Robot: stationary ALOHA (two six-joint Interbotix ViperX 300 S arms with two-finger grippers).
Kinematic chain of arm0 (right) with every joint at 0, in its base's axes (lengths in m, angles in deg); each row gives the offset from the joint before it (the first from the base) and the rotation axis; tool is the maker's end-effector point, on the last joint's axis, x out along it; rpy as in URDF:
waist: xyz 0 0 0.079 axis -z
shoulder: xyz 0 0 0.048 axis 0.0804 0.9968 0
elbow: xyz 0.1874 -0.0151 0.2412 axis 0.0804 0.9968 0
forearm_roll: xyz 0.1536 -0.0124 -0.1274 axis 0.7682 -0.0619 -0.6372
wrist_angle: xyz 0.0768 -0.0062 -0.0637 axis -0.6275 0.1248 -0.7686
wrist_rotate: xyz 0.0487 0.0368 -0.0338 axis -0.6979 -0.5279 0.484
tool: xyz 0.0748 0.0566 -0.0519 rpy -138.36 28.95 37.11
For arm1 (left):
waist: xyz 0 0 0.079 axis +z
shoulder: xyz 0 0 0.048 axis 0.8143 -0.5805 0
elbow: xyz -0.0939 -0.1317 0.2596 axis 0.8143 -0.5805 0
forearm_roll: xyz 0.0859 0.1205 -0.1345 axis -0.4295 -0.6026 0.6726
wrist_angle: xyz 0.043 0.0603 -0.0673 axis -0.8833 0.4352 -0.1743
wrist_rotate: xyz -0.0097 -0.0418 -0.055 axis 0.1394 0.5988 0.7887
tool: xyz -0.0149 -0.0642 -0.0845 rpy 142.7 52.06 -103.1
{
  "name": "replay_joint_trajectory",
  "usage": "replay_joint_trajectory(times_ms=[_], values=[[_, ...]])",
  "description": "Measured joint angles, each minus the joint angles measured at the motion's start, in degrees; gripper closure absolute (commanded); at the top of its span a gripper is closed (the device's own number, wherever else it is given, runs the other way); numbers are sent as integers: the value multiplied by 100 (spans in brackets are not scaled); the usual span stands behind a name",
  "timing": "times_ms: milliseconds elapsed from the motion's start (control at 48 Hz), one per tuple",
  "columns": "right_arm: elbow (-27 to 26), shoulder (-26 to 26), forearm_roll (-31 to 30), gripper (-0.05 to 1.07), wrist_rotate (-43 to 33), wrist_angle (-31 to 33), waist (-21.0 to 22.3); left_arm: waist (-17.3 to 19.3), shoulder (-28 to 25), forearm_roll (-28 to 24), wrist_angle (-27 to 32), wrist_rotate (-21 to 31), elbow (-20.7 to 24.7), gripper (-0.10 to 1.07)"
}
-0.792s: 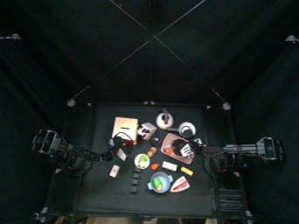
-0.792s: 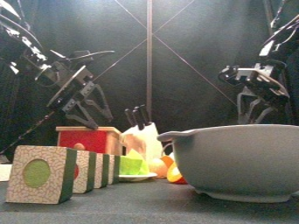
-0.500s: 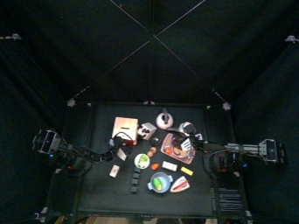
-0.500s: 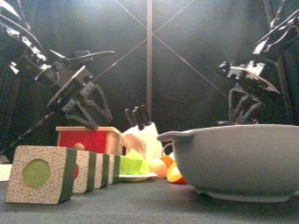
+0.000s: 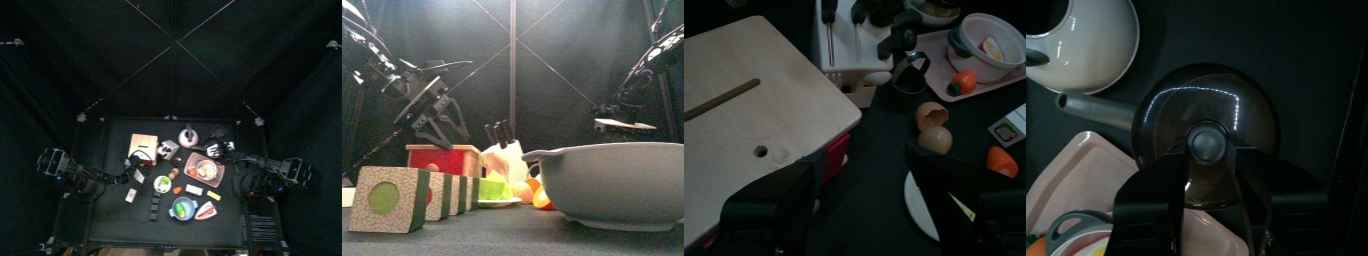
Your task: Place pot lid on pan
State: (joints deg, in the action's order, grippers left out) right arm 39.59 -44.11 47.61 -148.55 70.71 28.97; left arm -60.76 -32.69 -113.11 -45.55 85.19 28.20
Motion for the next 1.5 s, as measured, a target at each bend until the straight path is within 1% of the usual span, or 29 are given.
replay_joint_trajectory(times_ms=[271, 417, 625, 792, 1271, 1500], values=[[141, 105, 53, 46, 0, -35, 18, 0, -9, -26, 0, 0, -35, 1], [132, 237, 44, 46, 0, -220, 88, 0, 0, -18, -18, 0, -44, 1], [70, 272, -35, 46, 0, -211, 202, 9, 9, 105, -26, 0, -97, 1], [70, 316, -18, 46, 9, -396, 237, 18, 9, 123, -26, 0, -97, 1], [70, 316, 149, 46, 0, -281, 229, 18, 9, 176, -26, 0, -114, 1], [88, 229, 202, 46, 0, -193, 211, 26, 9, 193, -26, 0, -114, 1]])
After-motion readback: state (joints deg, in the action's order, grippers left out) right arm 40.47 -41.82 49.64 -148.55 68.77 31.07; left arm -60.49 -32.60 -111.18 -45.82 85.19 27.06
